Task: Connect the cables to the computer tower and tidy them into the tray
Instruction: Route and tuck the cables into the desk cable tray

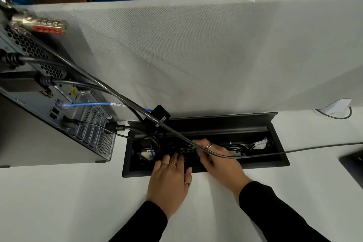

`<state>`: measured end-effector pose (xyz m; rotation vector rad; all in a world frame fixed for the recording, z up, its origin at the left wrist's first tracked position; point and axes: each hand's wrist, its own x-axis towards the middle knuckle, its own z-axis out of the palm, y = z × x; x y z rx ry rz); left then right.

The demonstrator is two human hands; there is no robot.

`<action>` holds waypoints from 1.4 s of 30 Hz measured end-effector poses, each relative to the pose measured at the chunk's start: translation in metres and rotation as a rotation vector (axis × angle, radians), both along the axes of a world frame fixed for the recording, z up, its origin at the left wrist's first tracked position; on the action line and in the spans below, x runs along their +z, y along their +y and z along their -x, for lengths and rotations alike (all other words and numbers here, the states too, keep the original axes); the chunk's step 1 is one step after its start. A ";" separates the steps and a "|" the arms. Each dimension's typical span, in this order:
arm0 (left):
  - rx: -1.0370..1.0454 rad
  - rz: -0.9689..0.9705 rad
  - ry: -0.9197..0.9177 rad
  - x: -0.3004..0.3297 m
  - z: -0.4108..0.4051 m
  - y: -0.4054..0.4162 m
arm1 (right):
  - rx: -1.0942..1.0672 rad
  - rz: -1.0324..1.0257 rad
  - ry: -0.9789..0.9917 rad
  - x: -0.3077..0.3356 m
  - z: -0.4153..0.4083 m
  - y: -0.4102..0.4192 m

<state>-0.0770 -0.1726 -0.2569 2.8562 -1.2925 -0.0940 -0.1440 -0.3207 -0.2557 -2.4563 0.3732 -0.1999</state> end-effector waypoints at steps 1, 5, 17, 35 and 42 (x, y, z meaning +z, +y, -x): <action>0.009 0.001 -0.004 -0.001 0.001 -0.001 | 0.011 0.106 -0.013 0.000 0.003 0.003; 0.054 0.060 0.014 -0.002 0.004 -0.004 | 0.025 0.221 0.113 -0.003 0.006 0.005; 0.095 0.080 -0.004 0.000 0.004 -0.015 | 0.241 0.224 0.387 0.008 -0.006 -0.006; -0.018 -0.081 0.108 0.007 0.003 -0.018 | -0.019 0.156 0.267 0.002 0.041 -0.071; -0.127 -0.151 0.308 0.008 -0.013 -0.033 | 0.108 0.224 0.403 -0.009 0.025 -0.066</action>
